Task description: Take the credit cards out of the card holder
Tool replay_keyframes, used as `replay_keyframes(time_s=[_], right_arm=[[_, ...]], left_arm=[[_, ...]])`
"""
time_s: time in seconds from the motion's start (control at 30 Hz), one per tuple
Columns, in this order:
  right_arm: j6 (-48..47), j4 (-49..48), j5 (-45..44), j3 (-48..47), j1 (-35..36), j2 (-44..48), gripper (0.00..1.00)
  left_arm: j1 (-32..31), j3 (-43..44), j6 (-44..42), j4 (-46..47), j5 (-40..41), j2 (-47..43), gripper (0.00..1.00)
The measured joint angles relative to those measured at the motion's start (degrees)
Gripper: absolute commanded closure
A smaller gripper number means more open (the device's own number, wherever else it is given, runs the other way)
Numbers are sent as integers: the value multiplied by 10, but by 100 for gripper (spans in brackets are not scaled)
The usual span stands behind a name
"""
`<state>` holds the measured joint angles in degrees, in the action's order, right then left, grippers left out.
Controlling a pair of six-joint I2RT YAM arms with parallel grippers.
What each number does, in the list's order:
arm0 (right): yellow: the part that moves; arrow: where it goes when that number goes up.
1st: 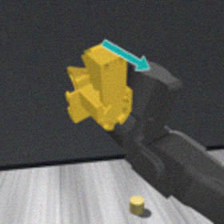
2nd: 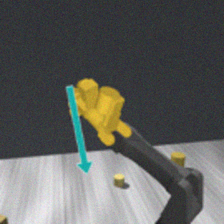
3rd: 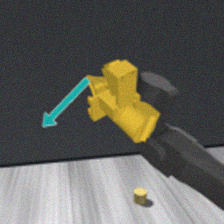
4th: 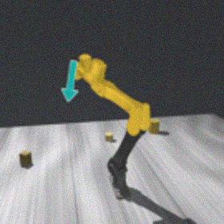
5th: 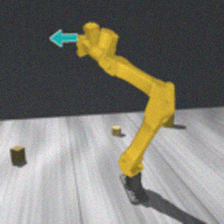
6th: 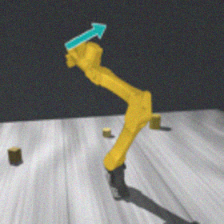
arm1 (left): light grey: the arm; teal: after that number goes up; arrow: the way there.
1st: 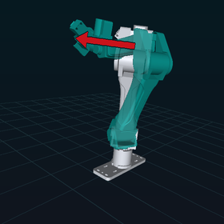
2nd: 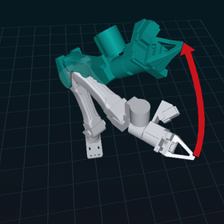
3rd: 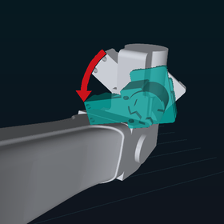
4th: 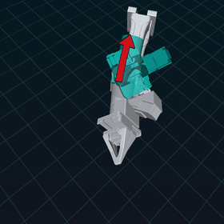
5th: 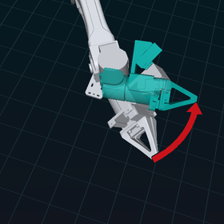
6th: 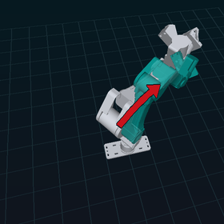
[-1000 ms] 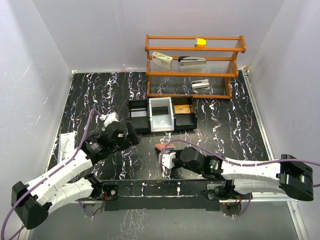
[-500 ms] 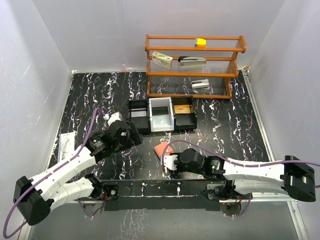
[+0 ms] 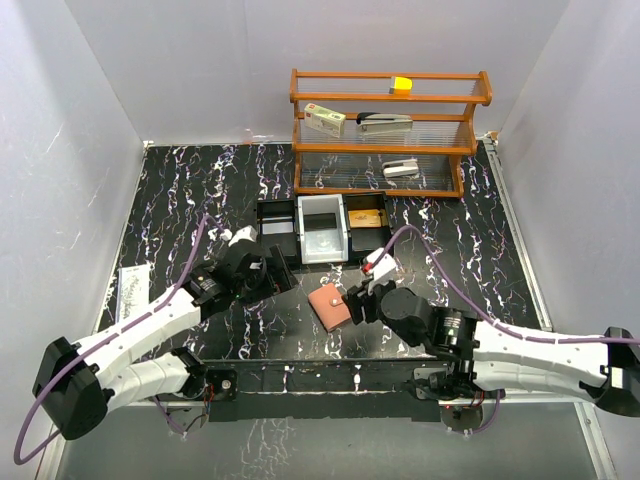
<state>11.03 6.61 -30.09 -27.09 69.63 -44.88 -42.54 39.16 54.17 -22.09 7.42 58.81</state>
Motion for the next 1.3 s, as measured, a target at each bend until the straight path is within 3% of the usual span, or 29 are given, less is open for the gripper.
replay_keyframes(time_s=[0.23, 0.37, 0.47, 0.7, 1.13, 1.3], right_arm=[[212, 78, 17, -102, 0, -113, 46], [255, 119, 54, -156, 0, -209, 44], [277, 158, 66, -194, -3, -275, 44], [294, 201, 100, -212, -25, -334, 46], [266, 235, 120, -289, -51, -426, 49], [257, 239, 115, -315, -61, -450, 56]], left_arm=[[0, -14, 4, 35, -46, 29, 9], [0, -17, 28, 33, -46, 32, 7], [0, -50, 62, 42, -33, -14, 1], [2, -128, 129, 45, -19, -115, 1], [3, -118, 113, 64, -47, -35, 6], [4, -117, 115, 75, -49, -31, 10]])
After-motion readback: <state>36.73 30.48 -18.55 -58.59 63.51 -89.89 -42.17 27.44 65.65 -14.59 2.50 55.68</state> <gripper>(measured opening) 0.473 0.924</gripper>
